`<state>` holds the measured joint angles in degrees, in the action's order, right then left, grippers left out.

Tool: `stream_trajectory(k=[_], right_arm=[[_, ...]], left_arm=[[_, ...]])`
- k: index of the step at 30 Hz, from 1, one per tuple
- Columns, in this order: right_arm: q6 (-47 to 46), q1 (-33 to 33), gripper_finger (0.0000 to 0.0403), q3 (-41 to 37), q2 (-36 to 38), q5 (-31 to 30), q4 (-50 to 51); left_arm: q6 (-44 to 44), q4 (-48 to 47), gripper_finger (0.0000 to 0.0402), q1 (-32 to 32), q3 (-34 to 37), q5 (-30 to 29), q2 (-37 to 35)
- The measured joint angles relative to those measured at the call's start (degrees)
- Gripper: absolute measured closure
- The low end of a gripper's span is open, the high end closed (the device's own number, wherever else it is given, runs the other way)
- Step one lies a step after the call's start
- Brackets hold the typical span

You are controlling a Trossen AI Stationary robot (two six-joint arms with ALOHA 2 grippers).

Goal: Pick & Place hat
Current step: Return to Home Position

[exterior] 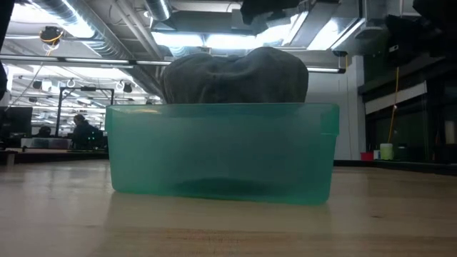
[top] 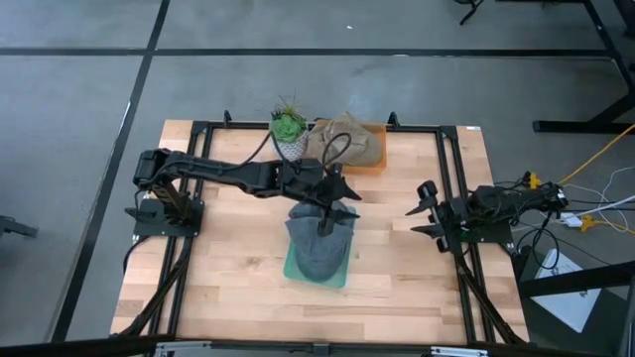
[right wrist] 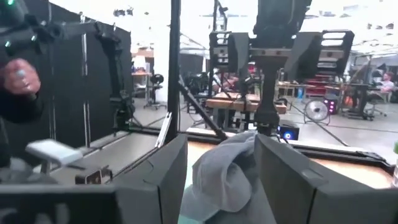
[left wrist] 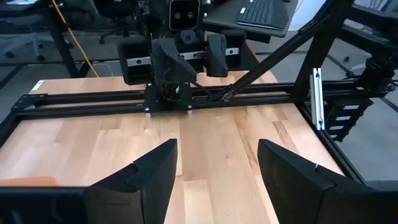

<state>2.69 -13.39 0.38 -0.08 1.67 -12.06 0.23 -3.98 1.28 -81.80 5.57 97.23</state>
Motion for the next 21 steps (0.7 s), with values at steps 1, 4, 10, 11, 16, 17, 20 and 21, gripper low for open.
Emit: stream_trajectory(k=[1, 4, 10, 11, 16, 17, 20, 21], right_arm=[[0.7, 0.11, 0.0218, 0.0, 0.0, 0.56, 0.41], [2.15, 0.15, 0.0218, 0.0, 0.0, 0.73, 3.46], [2.7, 0.16, 0.0218, 0.0, -0.03, -6.35, 10.34], [2.89, 0.24, 0.0218, 0.06, -0.25, -7.64, 10.55], [3.02, 0.26, 0.0218, 2.17, -0.39, -8.51, 15.62], [2.98, 0.26, 0.0218, 2.55, -0.39, -9.26, 17.19], [2.5, 0.26, 0.0218, 3.75, -0.42, -13.01, 20.99], [2.48, 0.26, 0.0218, 3.87, -0.42, -14.16, 21.65]], left_arm=[[0.01, -0.01, 0.0183, 0.19, 0.0, -0.6, 0.0], [0.45, -0.01, 0.0182, 0.62, 0.0, -1.87, 0.0], [1.99, -0.1, 0.0182, 1.3, 0.0, -3.1, 0.0], [2.03, -0.1, 0.0182, 1.48, 0.0, -3.18, 0.0], [1.88, 2.97, 0.0183, 2.47, 2.71, -3.04, 0.04], [1.43, 5.59, 0.0182, 2.59, 4.12, -3.01, 0.04], [-0.85, 16.05, 0.0181, 2.34, 10.24, -1.22, 0.04], [-1.57, 19.65, 0.0181, 2.03, 12.65, -0.23, 0.04]])
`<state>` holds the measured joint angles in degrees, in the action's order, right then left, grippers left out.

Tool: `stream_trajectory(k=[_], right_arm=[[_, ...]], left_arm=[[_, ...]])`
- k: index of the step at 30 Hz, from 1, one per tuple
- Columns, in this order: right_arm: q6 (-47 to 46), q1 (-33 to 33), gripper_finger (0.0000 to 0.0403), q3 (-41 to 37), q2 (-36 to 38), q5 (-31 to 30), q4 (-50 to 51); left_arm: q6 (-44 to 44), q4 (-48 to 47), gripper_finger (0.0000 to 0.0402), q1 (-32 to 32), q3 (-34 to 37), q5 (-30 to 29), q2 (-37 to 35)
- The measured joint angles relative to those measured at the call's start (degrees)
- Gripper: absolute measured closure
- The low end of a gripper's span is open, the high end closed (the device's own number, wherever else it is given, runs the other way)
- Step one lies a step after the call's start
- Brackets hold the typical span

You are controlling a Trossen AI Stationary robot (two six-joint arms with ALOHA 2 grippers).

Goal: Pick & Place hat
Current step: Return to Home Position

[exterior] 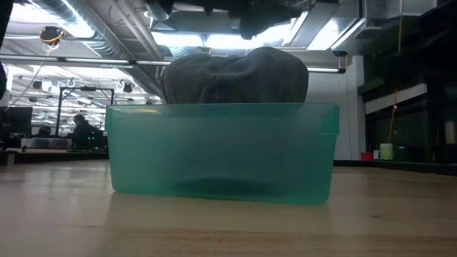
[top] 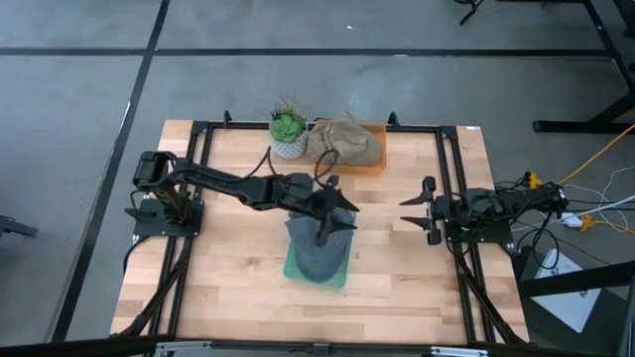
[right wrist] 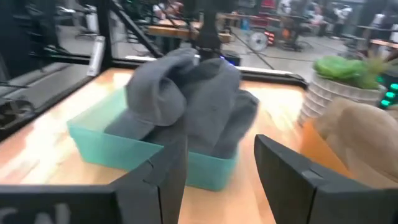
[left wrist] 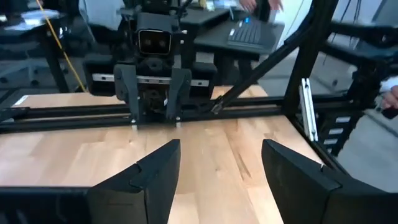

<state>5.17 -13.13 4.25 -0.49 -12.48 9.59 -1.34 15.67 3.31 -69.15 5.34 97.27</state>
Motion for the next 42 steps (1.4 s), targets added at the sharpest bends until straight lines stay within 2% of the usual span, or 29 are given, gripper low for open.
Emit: stream_trajectory(k=[5, 11, 18, 25, 29, 36, 42], right_arm=[[1.34, 0.0, 0.0218, 0.04, 0.0, -1.66, 0.25], [5.72, 0.0, 0.0218, 0.04, 0.0, -1.54, 0.28], [5.57, 0.0, 0.0218, 0.04, 0.0, -1.47, 0.26], [5.61, 0.0, 0.0218, 0.04, 0.0, -1.47, 0.24], [5.61, 0.0, 0.0218, 0.04, 0.0, -1.47, 0.24], [5.61, 0.0, 0.0218, 0.04, 0.0, -1.43, 0.19], [5.61, 0.0, 0.0218, 0.06, 0.0, -1.44, 0.17]], left_arm=[[-1.38, 12.86, 0.0183, -1.26, 11.43, 0.98, -4.31], [1.25, 18.63, 0.0181, -2.21, 26.7, -2.99, -18.24], [2.13, 28.06, 0.0181, -1.89, 47.97, -3.04, -34.96], [0.3, 39.31, 0.0183, 0.38, 63.2, -5.32, -45.69], [-0.46, 43.36, 0.0181, 0.5, 68.45, -5.66, -49.5], [-1.52, 31.09, 0.0183, -0.29, 68.68, -5.38, -55.86], [-1.51, 21.86, 0.0181, -1.67, 68.68, -4.05, -65.68]])
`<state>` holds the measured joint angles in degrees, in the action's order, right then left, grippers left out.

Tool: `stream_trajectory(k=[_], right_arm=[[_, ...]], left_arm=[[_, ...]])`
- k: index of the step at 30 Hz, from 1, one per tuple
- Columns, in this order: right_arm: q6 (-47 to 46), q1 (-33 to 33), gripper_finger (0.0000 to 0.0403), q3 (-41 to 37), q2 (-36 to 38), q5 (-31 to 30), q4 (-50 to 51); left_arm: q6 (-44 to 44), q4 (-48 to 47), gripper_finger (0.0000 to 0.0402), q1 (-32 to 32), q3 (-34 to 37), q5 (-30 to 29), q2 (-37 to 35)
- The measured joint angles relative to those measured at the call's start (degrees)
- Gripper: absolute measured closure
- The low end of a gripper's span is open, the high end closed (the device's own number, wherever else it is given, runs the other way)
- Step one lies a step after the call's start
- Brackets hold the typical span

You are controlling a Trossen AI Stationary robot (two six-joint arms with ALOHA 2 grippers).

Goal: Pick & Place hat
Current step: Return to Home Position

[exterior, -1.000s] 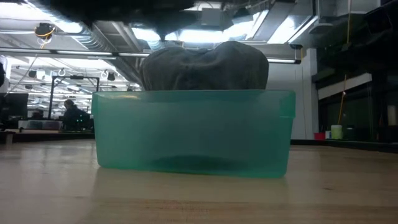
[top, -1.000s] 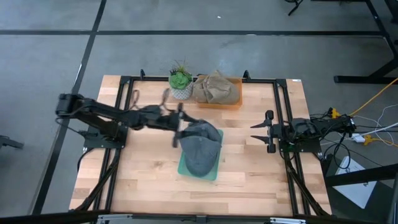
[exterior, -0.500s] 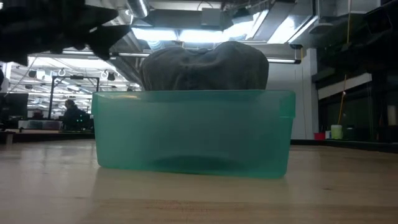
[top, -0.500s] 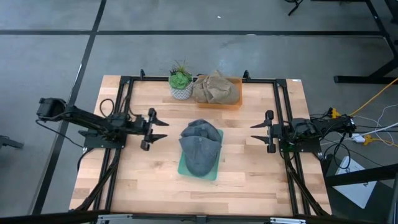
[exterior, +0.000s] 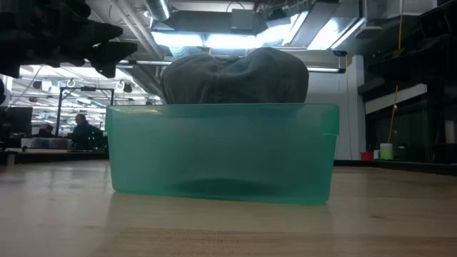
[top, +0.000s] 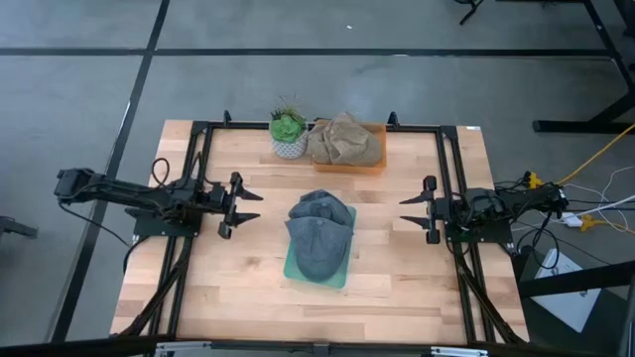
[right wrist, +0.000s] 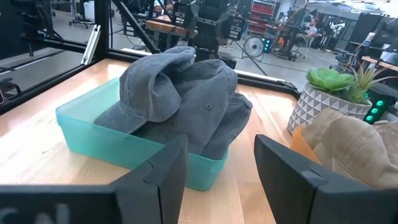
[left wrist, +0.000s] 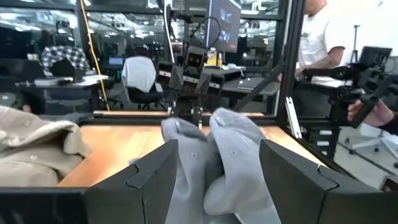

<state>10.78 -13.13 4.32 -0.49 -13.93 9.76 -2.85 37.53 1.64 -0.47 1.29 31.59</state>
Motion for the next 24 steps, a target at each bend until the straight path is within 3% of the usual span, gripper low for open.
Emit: stream_trajectory(k=[15, 24], right_arm=[[0.01, 0.0, 0.0218, 0.0, 0.0, -0.01, 0.02], [0.01, 0.0, 0.0218, 0.0, -0.02, 0.01, 0.02]], left_arm=[[-0.27, -37.05, 0.0183, -0.27, -0.04, -1.86, -28.73], [4.52, -37.27, 0.0182, -0.73, -0.15, -1.83, -31.22]])
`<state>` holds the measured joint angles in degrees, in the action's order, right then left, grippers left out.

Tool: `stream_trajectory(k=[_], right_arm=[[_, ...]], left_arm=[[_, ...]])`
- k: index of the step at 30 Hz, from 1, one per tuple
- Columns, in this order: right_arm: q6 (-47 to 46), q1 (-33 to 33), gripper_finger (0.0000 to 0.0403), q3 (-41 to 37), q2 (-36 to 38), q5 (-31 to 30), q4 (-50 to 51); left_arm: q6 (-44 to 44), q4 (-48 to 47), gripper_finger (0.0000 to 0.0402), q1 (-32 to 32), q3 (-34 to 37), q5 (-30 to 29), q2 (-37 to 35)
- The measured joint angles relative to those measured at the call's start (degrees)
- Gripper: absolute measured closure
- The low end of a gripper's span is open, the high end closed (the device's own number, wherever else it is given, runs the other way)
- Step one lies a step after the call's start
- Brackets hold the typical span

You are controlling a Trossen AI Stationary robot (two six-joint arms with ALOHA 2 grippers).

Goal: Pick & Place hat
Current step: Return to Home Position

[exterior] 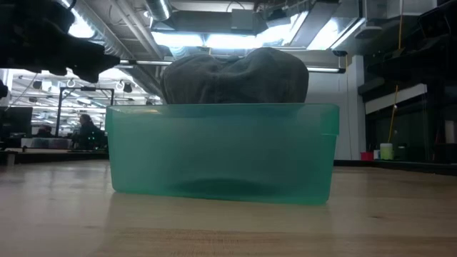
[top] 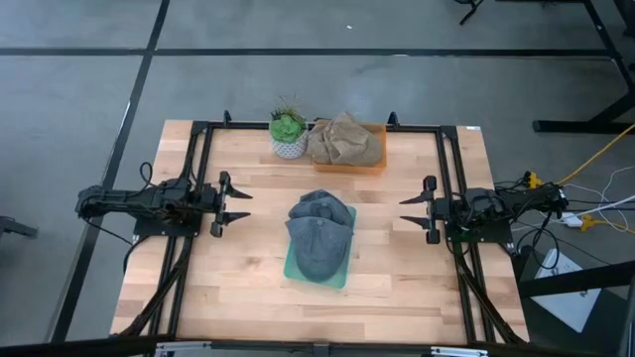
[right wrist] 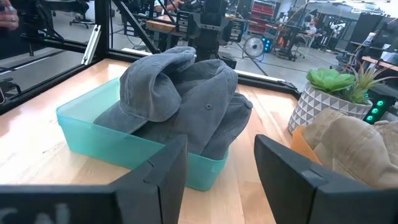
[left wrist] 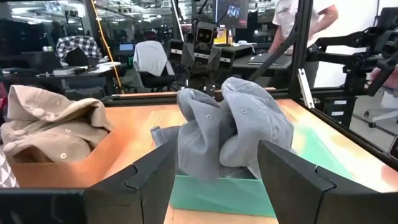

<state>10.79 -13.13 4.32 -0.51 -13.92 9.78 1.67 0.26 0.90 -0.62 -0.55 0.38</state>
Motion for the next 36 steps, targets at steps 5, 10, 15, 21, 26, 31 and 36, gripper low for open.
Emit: stream_trajectory(k=[5, 10, 15, 21, 26, 31, 36], right_arm=[[0.0, 0.0, 0.0218, 0.0, 0.0, -0.01, 0.0], [0.0, 0.0, 0.0218, 0.0, 0.0, -0.02, 0.0], [0.0, 0.0, 0.0218, 0.0, 0.0, -0.01, 0.02], [-0.01, -0.02, 0.0218, 0.0, 0.0, -0.02, 0.0], [0.0, -0.02, 0.0218, 0.0, 0.0, 0.01, 0.0], [0.0, -0.01, 0.0218, 0.0, 0.0, 0.01, 0.02], [0.0, -0.02, 0.0218, 0.0, 0.0, 0.01, 0.02]], left_arm=[[-0.18, -0.01, 0.0182, -0.94, 0.0, 0.01, 0.44], [0.02, -0.01, 0.0181, -1.13, 0.0, 0.03, 0.51], [-0.46, -0.01, 0.0183, -1.13, 0.0, 0.03, 0.51], [-0.46, -0.02, 0.0181, -1.13, 0.0, 0.05, 0.51], [-0.46, -0.03, 0.0182, -1.13, 0.0, 0.07, 0.51], [-0.46, -0.03, 0.0181, -1.13, 0.0, 0.08, 0.51], [-0.46, -0.03, 0.0183, -1.13, 0.0, 0.08, 0.51]])
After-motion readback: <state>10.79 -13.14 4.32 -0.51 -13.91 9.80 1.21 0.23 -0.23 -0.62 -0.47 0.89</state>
